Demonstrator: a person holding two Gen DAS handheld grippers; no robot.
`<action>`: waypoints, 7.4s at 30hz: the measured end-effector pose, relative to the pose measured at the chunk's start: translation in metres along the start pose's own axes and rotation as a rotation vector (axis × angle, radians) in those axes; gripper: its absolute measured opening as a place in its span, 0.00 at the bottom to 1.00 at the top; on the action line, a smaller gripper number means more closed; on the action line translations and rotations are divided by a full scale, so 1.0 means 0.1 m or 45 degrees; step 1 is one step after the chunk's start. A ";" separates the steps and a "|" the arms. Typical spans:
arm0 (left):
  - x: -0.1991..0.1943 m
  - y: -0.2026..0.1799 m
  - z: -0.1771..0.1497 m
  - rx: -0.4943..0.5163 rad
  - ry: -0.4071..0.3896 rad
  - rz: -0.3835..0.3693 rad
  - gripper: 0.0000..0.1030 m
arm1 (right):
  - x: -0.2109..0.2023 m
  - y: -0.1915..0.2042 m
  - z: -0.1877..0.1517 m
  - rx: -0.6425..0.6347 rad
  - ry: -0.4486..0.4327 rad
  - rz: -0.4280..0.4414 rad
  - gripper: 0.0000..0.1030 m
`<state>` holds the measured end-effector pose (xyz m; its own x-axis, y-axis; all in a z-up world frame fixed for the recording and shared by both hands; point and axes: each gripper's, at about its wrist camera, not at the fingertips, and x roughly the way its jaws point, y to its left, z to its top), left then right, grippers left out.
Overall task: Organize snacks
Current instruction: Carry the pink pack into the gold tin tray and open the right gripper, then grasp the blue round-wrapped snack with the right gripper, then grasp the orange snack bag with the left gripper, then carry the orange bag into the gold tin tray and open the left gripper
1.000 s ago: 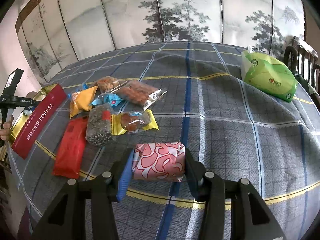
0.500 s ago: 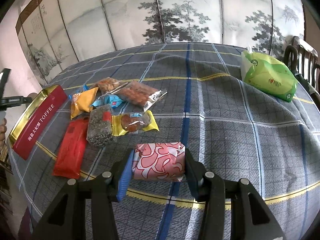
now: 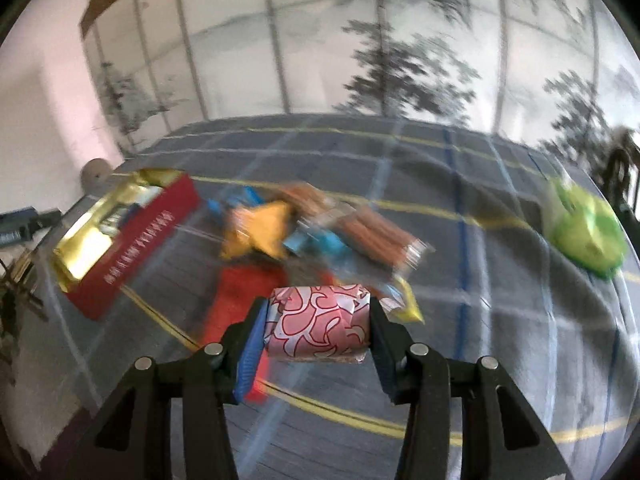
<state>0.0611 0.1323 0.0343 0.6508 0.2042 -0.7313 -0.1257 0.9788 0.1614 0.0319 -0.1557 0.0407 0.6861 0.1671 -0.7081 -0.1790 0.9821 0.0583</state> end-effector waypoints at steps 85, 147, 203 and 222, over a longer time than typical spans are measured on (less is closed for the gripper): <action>0.34 0.49 -0.30 -0.025 0.129 -0.124 0.99 | 1.82 2.31 1.31 -0.362 0.236 0.354 0.50; 0.07 -0.97 0.07 0.363 0.158 -0.415 0.99 | 0.06 -0.75 0.24 -0.023 0.060 -0.150 0.39; -0.04 -1.29 0.09 0.293 0.201 -0.299 0.40 | 0.14 -1.47 -0.42 0.301 0.080 -0.172 0.39; -0.20 -0.62 -0.02 0.190 0.119 -0.162 0.40 | 0.18 -1.35 -0.40 0.226 0.114 -0.271 0.39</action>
<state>0.0545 0.0678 0.0374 0.5815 0.0859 -0.8090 0.0700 0.9854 0.1549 0.0407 -0.2891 -0.0081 0.6283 -0.0451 -0.7766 0.0941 0.9954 0.0183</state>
